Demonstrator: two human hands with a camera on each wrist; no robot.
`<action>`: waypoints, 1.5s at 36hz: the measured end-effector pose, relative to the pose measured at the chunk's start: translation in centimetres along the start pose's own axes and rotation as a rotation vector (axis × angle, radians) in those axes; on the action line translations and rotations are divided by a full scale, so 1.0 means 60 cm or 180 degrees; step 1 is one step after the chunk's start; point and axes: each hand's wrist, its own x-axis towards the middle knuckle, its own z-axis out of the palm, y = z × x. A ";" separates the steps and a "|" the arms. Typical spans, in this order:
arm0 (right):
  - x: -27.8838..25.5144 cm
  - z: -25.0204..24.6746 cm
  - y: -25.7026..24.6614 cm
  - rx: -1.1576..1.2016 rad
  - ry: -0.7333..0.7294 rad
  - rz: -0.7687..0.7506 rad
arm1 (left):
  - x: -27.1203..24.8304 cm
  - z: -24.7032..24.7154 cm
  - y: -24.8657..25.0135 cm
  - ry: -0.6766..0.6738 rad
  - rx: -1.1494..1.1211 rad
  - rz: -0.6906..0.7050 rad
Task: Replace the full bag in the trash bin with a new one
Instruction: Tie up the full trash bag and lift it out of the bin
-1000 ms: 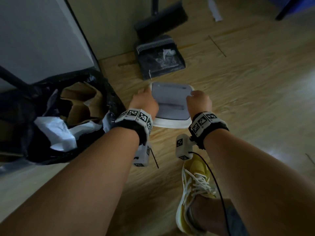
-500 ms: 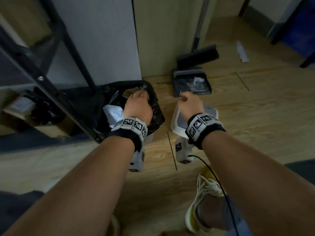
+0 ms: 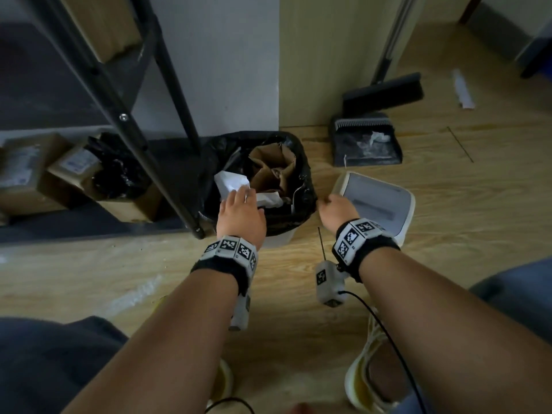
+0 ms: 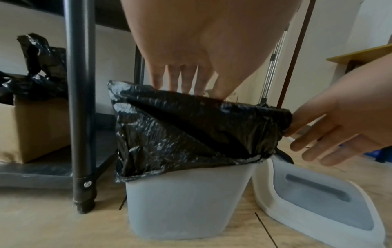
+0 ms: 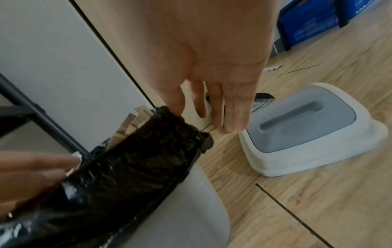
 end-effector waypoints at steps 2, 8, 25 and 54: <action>0.012 0.014 0.001 -0.0100 -0.0132 0.0052 | 0.001 0.010 -0.004 -0.0011 -0.0025 -0.0019; 0.025 0.038 0.004 -0.0438 -0.0221 0.0132 | 0.008 0.026 -0.013 0.0014 -0.0245 -0.0077; 0.064 0.037 -0.002 0.1130 -0.0030 0.0668 | 0.013 0.041 -0.016 0.0061 -0.0152 0.0012; -0.042 -0.017 -0.062 0.0643 0.0275 -0.0225 | 0.015 0.031 -0.009 -0.0120 -0.0081 -0.0141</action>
